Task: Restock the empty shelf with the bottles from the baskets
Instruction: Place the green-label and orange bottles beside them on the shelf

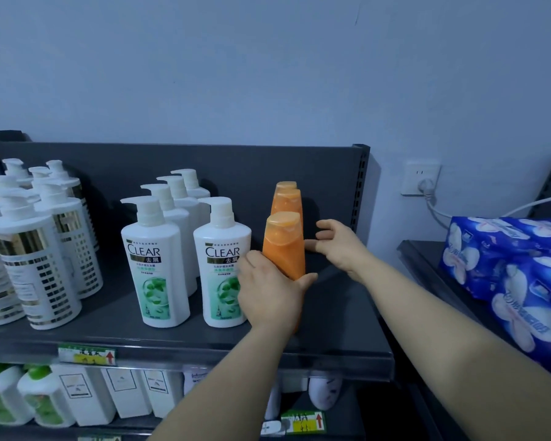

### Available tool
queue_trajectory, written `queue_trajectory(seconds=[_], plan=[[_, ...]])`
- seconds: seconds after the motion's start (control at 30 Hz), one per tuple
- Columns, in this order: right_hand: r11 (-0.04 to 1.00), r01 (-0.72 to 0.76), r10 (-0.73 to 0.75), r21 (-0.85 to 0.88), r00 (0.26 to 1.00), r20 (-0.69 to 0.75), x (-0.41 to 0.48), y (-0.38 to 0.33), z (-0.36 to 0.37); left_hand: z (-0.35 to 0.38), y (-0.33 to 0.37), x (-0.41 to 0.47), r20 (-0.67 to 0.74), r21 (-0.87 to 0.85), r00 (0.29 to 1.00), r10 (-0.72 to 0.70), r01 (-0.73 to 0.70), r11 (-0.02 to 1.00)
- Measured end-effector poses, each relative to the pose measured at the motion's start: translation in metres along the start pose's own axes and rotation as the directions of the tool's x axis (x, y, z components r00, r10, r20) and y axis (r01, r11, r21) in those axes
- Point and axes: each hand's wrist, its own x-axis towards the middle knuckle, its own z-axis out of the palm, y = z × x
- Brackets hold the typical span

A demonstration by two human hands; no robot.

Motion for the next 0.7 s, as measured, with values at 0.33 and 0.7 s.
queue_trajectory(seconds=[0.33,0.7], plan=[[0.997,0.08,-0.081,0.019,0.997,0.016,-0.017,0.003,-0.003,0.0,-0.009,-0.001,0.115,0.103,0.993,0.021,-0.033,0.994],[0.988,0.148,-0.145,0.049,0.988,-0.059,-0.048,-0.03,-0.015,-0.065,-0.043,0.004,0.114,-0.063,0.978,0.172,-0.166,0.984]])
